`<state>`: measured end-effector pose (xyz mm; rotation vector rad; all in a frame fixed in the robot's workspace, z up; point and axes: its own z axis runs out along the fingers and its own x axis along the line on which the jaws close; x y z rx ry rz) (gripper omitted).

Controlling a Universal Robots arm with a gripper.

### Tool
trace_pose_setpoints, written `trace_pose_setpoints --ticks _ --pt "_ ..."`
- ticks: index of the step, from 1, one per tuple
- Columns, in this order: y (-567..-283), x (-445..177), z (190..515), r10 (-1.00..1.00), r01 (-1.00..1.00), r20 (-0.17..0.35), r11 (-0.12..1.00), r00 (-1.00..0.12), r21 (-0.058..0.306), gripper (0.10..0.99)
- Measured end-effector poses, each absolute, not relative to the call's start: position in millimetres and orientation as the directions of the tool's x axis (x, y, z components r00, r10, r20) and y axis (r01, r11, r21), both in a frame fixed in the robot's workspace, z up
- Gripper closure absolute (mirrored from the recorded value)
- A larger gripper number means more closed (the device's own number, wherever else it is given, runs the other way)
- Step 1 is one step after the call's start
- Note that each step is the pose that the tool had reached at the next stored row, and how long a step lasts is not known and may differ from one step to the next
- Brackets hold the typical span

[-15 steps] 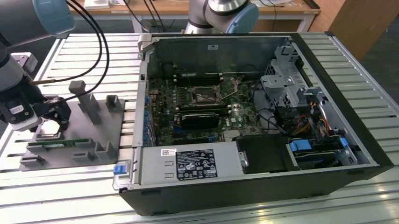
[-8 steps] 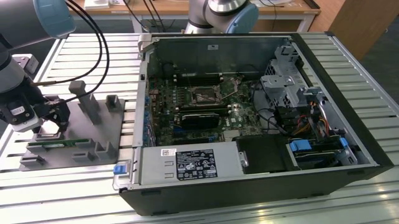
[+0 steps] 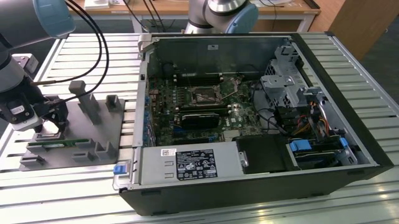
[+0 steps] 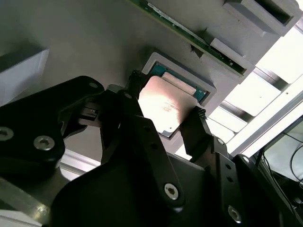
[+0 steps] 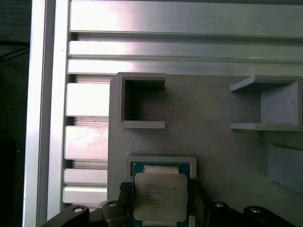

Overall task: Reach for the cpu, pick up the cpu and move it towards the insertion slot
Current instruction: 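Pick up the cpu and move it towards the insertion slot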

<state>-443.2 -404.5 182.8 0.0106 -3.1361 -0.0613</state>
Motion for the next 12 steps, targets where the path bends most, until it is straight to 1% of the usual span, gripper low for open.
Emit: trace_pose_setpoints --ticks 6,8,9,12 --pt "-403.9 -444.7 182.4 -0.007 -0.007 0.005 0.999 -1.000 0.040 0.475" --pt "-403.9 -445.1 182.3 -0.007 -0.007 0.005 0.999 -1.000 0.040 0.490" --pt "-403.9 -445.2 182.2 -0.007 -0.007 0.005 0.999 -1.000 0.040 0.545" --pt "-403.9 -445.2 182.0 -0.007 -0.007 0.005 0.999 -1.000 0.040 0.545"
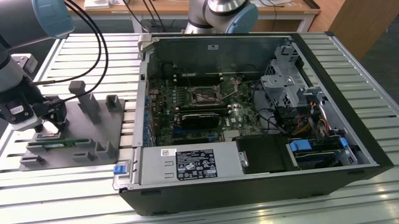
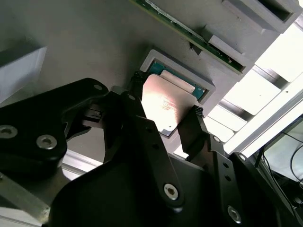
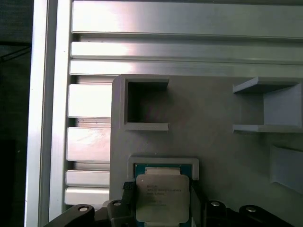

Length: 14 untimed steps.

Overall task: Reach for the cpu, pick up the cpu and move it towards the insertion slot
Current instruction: 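Pick up the cpu and move it towards the insertion slot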

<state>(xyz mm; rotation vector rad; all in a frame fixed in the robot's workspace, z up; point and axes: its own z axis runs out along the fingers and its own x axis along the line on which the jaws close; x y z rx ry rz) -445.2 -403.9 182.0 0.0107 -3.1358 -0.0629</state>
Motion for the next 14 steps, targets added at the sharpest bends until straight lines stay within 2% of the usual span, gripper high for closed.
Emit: trace_pose_setpoints --ticks 14 --pt "-404 -445 197 -0.007 -0.007 0.004 0.999 -1.000 0.041 0.545"
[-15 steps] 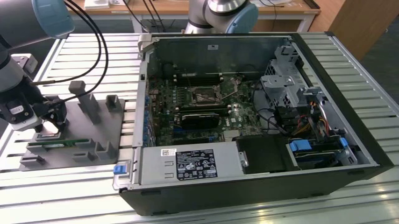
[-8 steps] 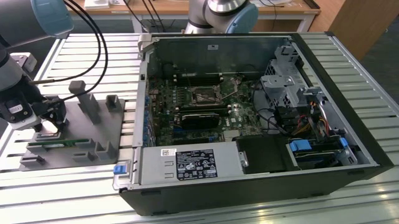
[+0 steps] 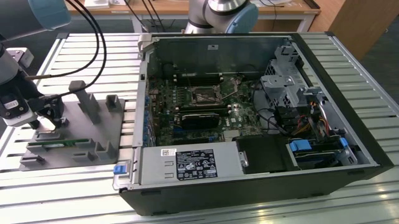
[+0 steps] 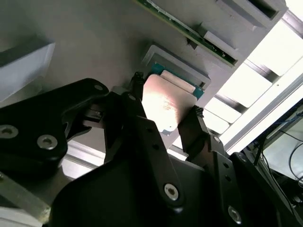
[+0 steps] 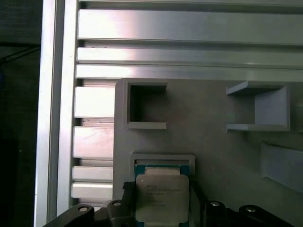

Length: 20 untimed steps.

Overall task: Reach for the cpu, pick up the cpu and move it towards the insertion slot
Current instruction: 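Pick up the cpu and move it towards the insertion slot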

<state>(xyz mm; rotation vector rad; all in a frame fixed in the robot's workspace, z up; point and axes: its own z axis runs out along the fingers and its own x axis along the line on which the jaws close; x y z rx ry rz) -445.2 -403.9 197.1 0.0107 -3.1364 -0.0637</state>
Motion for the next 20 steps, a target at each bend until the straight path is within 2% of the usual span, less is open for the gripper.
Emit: trace_pose_setpoints --ticks 20 --pt "-404 -445 213 -0.007 -0.007 0.005 0.999 -1.000 0.043 0.545"
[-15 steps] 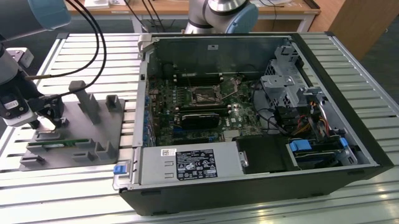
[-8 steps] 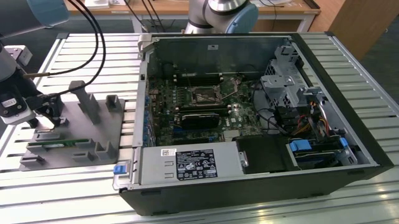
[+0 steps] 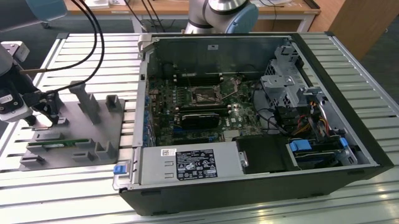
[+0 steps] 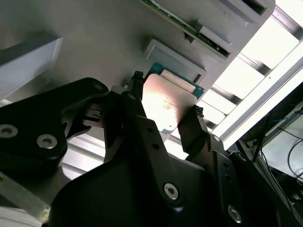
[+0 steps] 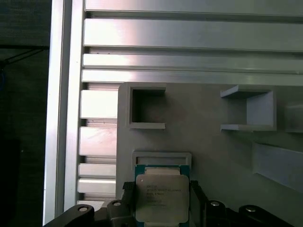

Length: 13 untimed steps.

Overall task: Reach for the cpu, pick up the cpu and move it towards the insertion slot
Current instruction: 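Pick up the cpu and move it towards the insertion slot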

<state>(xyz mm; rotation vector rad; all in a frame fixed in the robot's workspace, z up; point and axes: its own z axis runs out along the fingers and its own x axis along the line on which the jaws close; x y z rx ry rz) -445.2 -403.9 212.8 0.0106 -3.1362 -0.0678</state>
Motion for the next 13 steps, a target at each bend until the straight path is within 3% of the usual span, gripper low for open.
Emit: trace_pose_setpoints --ticks 13 --pt "-404 -445 224 -0.007 -0.007 0.005 0.999 -1.000 0.044 0.545"
